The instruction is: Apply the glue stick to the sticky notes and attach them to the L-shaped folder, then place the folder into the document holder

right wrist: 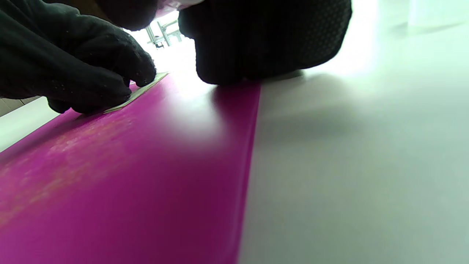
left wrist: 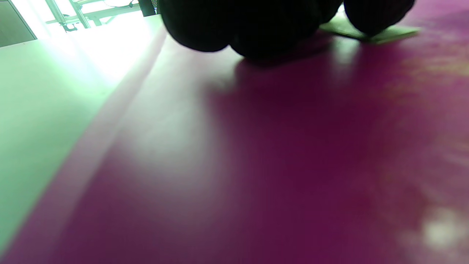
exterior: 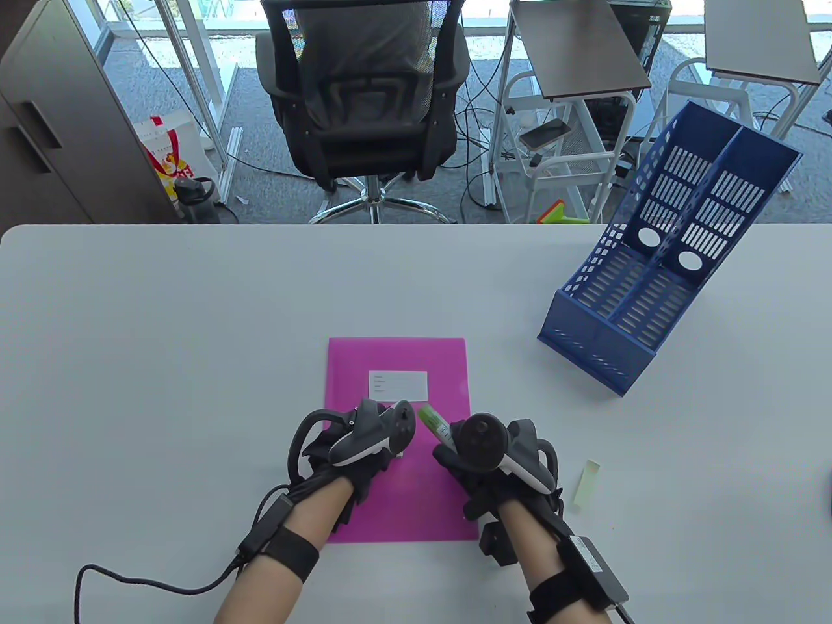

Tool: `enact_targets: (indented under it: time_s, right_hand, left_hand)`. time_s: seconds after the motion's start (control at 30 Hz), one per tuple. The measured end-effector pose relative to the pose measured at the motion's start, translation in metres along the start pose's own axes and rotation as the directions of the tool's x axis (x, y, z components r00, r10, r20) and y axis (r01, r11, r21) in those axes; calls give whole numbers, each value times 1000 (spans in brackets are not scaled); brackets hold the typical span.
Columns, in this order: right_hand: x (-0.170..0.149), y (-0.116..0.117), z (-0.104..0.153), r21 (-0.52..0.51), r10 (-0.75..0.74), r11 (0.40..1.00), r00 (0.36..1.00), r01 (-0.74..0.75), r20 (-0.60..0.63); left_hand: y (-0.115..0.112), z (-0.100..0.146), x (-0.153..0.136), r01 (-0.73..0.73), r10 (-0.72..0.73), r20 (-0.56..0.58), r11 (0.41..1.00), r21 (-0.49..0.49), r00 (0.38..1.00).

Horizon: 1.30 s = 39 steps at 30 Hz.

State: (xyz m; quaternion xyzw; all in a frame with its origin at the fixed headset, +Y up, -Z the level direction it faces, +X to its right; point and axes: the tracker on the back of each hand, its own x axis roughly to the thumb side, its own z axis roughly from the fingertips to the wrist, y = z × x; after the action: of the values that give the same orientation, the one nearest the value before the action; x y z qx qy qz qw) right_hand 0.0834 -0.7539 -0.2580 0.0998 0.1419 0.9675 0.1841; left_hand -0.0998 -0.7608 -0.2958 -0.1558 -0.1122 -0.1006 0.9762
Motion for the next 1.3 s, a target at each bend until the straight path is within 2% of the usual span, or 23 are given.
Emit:
enact_targets:
  time_s: [0.43, 0.53, 0.63, 0.73, 0.77, 0.83, 0.9, 1.0, 1.03, 1.07, 1.1, 1.13, 1.17, 1.2, 1.23, 1.27, 1.3]
  right_hand:
    - [1, 0, 0, -6, 6, 1000, 1000, -6, -5]
    - [1, 0, 0, -8, 7, 1000, 1000, -7, -6]
    - [1, 0, -1, -10, 7, 1000, 1000, -8, -8]
    - [0, -1, -2, 6, -20, 1000, 1000, 20, -15]
    - [0, -2, -2, 11, -29, 1000, 999, 29, -16]
    - [0, -3, -2, 27, -41, 999, 999, 42, -12]
    - [4, -5, 1, 38, -49, 998, 998, 48, 29]
    - [21, -16, 10, -114, -94, 988, 990, 106, 105]
    - [30, -20, 13, -143, -137, 977, 982, 156, 132]
    - [38, -21, 17, -137, -185, 968, 967, 210, 177]
    - [44, -20, 19, -129, -214, 961, 952, 245, 217]
    - [51, -17, 22, -109, -261, 947, 923, 301, 284]
    - [59, -12, 25, -71, -310, 932, 885, 355, 347]
    - [66, -8, 28, -52, -344, 917, 850, 396, 399]
    - [70, -6, 30, -60, -349, 910, 835, 410, 425]
    - [77, -3, 32, -70, -336, 910, 825, 409, 455]
    - [82, -2, 33, -71, -318, 917, 824, 394, 469]
  left_hand:
    - [-2, 2, -3, 0, 0, 15, 1000, -17, 1000]
    - [0, 7, -16, -100, 101, 64, 995, -23, 993]
    - [0, 18, -36, -336, 346, 159, 938, -89, 925]
    - [-6, 41, -55, -527, 560, 240, 828, -190, 793]
    - [-7, 50, -58, -563, 596, 260, 803, -196, 760]
    - [-9, 65, -64, -565, 585, 302, 810, -159, 753]
    - [-11, 78, -71, -537, 532, 343, 839, -89, 774]
    - [-15, 87, -80, -571, 532, 371, 821, -5, 762]
    - [-17, 87, -83, -622, 576, 379, 783, 0, 724]
    - [-18, 87, -88, -686, 641, 388, 726, -31, 662]
    - [-18, 87, -90, -719, 672, 396, 694, -41, 626]
    - [-18, 87, -93, -792, 735, 411, 608, -48, 539]
    - [-19, 86, -96, -867, 802, 420, 494, -66, 425]
    - [-21, 84, -97, -926, 867, 425, 349, -146, 260]
    - [-23, 83, -96, -942, 899, 418, 243, -231, 129]
    - [-26, 81, -92, -930, 928, 371, 96, -354, -45]
    - [-27, 81, -90, -909, 934, 337, 33, -415, -120]
